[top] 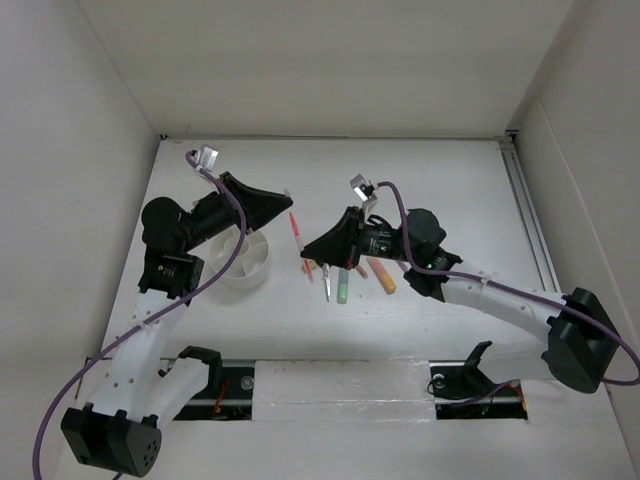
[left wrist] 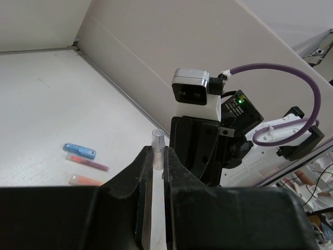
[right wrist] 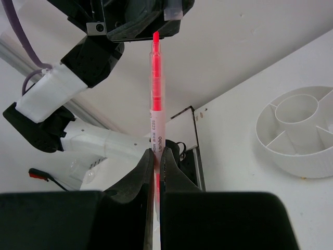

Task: Sort the stationery into containers
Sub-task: Close the pen cap on the pen.

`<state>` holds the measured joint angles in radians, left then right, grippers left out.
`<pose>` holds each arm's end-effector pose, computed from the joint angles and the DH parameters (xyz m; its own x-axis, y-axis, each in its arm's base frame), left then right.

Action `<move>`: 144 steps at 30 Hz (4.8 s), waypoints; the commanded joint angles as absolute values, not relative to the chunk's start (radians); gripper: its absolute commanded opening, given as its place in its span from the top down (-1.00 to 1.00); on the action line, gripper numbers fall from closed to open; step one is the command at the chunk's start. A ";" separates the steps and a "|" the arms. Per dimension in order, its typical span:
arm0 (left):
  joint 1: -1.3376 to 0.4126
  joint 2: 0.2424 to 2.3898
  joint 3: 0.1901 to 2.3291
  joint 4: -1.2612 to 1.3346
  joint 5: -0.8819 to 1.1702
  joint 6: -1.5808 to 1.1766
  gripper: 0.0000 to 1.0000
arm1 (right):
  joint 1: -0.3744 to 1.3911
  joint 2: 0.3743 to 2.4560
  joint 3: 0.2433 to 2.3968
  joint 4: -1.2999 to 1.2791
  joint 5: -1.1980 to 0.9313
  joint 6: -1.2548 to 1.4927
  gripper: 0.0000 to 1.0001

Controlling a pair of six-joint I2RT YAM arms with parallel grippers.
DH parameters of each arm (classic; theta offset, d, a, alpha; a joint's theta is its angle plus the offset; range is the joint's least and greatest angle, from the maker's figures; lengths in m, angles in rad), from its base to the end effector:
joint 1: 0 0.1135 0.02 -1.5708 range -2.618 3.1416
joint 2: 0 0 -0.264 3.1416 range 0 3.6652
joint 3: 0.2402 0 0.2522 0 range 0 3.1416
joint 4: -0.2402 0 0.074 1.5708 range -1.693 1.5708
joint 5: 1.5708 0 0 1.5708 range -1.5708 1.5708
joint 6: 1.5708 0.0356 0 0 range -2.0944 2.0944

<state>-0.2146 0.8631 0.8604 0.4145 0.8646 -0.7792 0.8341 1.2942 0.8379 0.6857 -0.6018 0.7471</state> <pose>0.1725 -0.0653 0.4123 -0.2976 -0.4019 -0.8660 0.8578 0.2856 -0.4273 0.1832 0.2320 0.3369 -0.5545 0.2224 -0.8019 -0.8235 -0.0077 0.5673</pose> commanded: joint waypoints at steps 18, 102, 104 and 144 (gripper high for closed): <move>-0.212 0.857 0.874 0.443 0.894 -0.765 1.00 | 0.847 1.296 0.891 0.742 -0.554 0.689 1.00; -0.120 0.845 0.838 0.490 0.962 -0.752 1.00 | 0.847 1.370 0.992 0.709 -0.549 0.658 1.00; -0.120 0.845 0.847 0.479 0.962 -0.726 1.00 | 0.838 1.359 0.982 0.699 -0.549 0.658 1.00; -0.138 0.870 0.788 0.574 1.008 -0.858 1.00 | 0.819 1.442 0.951 1.003 -0.448 0.749 1.00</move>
